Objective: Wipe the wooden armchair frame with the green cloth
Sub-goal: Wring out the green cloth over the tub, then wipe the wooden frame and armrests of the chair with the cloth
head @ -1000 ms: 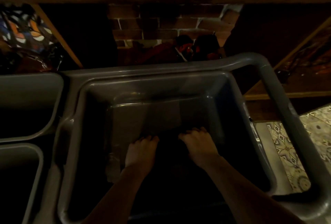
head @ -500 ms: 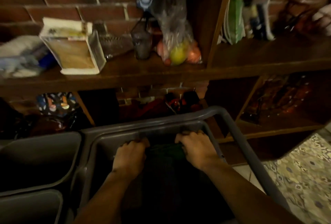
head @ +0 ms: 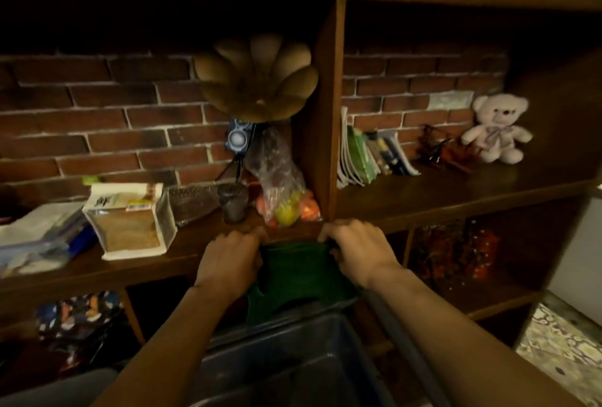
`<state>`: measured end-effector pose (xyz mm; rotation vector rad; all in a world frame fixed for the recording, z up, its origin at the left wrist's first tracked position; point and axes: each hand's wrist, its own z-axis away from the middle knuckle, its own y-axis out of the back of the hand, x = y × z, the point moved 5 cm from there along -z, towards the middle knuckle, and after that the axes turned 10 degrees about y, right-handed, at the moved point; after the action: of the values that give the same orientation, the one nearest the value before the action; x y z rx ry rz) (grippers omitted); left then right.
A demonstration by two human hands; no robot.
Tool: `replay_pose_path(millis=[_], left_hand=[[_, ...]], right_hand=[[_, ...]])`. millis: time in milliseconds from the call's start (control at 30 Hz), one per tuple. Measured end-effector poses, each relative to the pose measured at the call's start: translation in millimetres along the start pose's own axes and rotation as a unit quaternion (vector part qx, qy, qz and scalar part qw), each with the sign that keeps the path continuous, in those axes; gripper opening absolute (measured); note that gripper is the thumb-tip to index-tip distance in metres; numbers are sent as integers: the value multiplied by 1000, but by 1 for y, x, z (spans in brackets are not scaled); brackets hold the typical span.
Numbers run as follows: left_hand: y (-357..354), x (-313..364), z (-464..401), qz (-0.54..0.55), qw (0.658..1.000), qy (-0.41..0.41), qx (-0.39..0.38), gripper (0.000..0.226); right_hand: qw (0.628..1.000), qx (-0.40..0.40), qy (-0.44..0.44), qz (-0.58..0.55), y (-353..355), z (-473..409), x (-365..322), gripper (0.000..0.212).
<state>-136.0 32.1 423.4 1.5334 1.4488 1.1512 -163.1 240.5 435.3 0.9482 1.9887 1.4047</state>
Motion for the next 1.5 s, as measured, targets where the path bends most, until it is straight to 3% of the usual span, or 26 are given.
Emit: replay_pose_path(millis=[400,733,1167,1500], left_hand=[[71,102,-53,70,987,-133,60,21],[58,273,-35,138,951,-270,62,23],[47,545,136,225,861,-456,9,19],[-31,664,274,235,826,-506,-85,20]], right_hand=[[990,62,-95,88,110,33,60,33],[953,65,-252,154,161,178,129,30],[872,70,-440,204,234,482,185,29],[842,48,-514,160,187,673,203,32]])
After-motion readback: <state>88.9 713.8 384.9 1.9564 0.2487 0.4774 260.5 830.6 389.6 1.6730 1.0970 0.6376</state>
